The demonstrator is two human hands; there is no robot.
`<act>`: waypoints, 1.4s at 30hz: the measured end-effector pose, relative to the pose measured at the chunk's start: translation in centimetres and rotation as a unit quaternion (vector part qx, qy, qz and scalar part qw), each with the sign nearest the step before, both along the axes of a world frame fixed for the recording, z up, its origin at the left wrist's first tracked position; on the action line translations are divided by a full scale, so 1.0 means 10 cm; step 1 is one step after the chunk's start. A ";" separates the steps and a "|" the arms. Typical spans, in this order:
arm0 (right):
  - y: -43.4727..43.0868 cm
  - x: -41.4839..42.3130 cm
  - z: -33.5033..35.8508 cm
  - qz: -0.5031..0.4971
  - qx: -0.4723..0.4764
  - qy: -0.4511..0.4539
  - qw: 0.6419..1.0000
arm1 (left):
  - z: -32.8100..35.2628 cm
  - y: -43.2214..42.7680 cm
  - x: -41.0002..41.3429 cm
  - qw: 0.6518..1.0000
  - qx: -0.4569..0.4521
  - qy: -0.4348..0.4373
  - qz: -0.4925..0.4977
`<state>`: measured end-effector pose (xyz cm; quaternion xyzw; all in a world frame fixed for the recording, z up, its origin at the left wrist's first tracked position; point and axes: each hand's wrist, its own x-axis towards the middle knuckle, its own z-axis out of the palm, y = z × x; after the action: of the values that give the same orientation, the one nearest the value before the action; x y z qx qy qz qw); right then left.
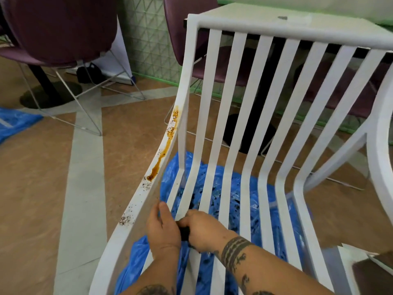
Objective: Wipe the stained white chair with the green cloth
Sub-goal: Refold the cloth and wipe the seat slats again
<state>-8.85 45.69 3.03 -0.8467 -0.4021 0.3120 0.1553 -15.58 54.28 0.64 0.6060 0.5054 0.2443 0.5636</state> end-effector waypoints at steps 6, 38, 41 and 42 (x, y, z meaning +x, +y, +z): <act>-0.40 0.15 -0.01 -0.181 0.032 -0.030 0.983 | 0.22 -0.02 -0.09 0.998 -0.032 -0.015 0.048; -1.45 0.28 -0.20 -0.242 -0.005 -0.089 0.966 | -0.03 -0.42 0.02 0.830 0.191 0.124 -0.509; -1.58 -0.11 -0.18 -0.224 0.003 -0.076 0.971 | 0.03 -0.49 -0.06 0.830 0.183 0.119 -0.513; -1.60 -0.24 -0.17 -0.219 0.003 -0.076 0.973 | 0.04 -0.52 -0.12 0.831 0.186 0.120 -0.510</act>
<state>-11.29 29.67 1.35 -0.9350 -0.2185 0.2035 0.1913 -16.79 49.05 1.06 0.8954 0.1332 -0.0631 0.4201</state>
